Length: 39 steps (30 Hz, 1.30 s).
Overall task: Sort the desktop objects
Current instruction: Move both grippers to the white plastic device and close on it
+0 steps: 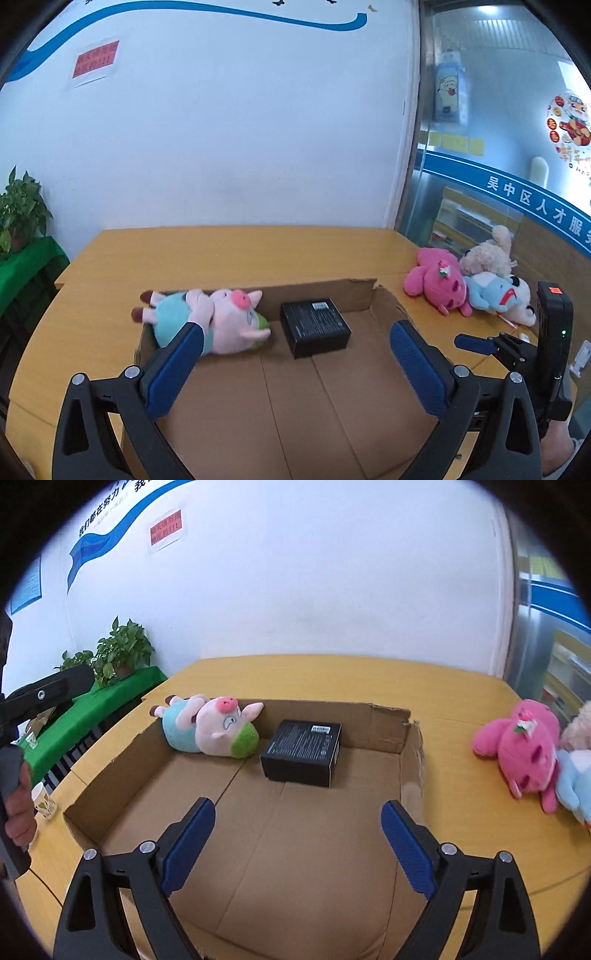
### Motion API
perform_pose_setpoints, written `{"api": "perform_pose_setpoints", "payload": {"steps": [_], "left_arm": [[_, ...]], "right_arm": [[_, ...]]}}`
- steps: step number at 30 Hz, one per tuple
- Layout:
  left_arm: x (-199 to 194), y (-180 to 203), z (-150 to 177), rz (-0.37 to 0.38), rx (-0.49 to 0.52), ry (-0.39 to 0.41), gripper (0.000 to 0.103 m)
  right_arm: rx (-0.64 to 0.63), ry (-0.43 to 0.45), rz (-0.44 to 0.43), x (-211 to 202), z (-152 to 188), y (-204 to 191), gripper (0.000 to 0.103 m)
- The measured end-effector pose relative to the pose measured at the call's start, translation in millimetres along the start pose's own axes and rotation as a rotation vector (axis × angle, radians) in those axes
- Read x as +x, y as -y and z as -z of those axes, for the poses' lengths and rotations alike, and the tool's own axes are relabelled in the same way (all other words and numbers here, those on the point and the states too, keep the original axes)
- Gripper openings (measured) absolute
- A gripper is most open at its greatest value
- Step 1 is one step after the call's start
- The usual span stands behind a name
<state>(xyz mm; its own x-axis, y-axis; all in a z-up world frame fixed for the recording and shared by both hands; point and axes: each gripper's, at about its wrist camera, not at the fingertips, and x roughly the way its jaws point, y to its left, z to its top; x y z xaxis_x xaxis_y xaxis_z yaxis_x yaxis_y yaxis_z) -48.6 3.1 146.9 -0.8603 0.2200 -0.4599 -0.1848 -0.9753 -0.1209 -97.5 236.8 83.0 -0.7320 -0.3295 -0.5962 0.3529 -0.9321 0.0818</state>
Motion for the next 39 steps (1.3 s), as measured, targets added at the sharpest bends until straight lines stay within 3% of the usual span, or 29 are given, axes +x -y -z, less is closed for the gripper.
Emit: {"api": "perform_pose_setpoints", "payload": {"steps": [12,14,15,16,17,18,19,20,21,22,23,24,29,36,39], "left_arm": [[-18.8,0.6,55.1,-0.108,-0.005,-0.019,0.102],[-20.6,-2.3,61.1,-0.113,-0.001,-0.023,0.097],[-21.6,-4.1,64.4,-0.111,-0.001,-0.028,0.090],[-21.9,-5.7,67.3,-0.101,-0.001,-0.038,0.059],[-21.4,-8.1,70.6,-0.085,-0.006,-0.059,0.029],[-20.5,-11.4,73.8,-0.071,-0.018,-0.082,0.025],[-20.9,-14.5,76.9,-0.068,-0.030,-0.095,0.026],[-23.4,-17.8,80.4,-0.079,-0.033,-0.095,0.034],[-27.2,-21.0,83.7,-0.096,-0.029,-0.089,0.043],[-31.7,-24.3,86.7,-0.119,-0.026,-0.084,0.074],[-36.9,-27.2,89.0,-0.139,-0.023,-0.071,0.099],[-44.7,-30.7,92.4,-0.153,-0.019,-0.045,0.103],[-58.3,-44.5,110.4,-0.156,-0.004,-0.085,0.102],[-58.2,-63.5,144.0,-0.078,-0.076,-0.198,0.102],[-55.6,-59.7,157.7,-0.053,-0.060,-0.239,0.102]], "right_arm": [[-0.013,0.014,0.039,-24.2,43.0,-22.8,0.092],[-0.013,0.018,0.034,-26.1,46.4,-24.6,0.091],[-0.017,0.022,0.031,-27.1,49.0,-25.8,0.082],[-0.022,0.018,0.018,-28.2,51.7,-26.9,0.070],[-0.023,0.008,0.011,-28.6,54.1,-27.4,0.046],[-0.022,-0.004,-0.001,-28.5,56.6,-28.5,0.042],[-0.021,-0.009,-0.024,-29.8,59.5,-30.0,0.042],[-0.023,-0.003,-0.048,-32.6,62.2,-31.7,0.045],[-0.024,0.000,-0.057,-34.7,64.7,-34.5,0.062],[-0.027,0.004,-0.059,-37.2,67.0,-37.1,0.086],[-0.034,0.011,-0.055,-40.4,69.9,-39.6,0.091],[-0.044,0.020,-0.053,-44.1,73.0,-41.5,0.091],[-0.044,-0.050,-0.083,-42.3,92.3,-48.9,0.091],[-0.085,-0.173,-0.288,-31.1,130.8,-79.1,0.091],[-0.114,-0.204,-0.331,-30.6,142.8,-88.0,0.091]]}}
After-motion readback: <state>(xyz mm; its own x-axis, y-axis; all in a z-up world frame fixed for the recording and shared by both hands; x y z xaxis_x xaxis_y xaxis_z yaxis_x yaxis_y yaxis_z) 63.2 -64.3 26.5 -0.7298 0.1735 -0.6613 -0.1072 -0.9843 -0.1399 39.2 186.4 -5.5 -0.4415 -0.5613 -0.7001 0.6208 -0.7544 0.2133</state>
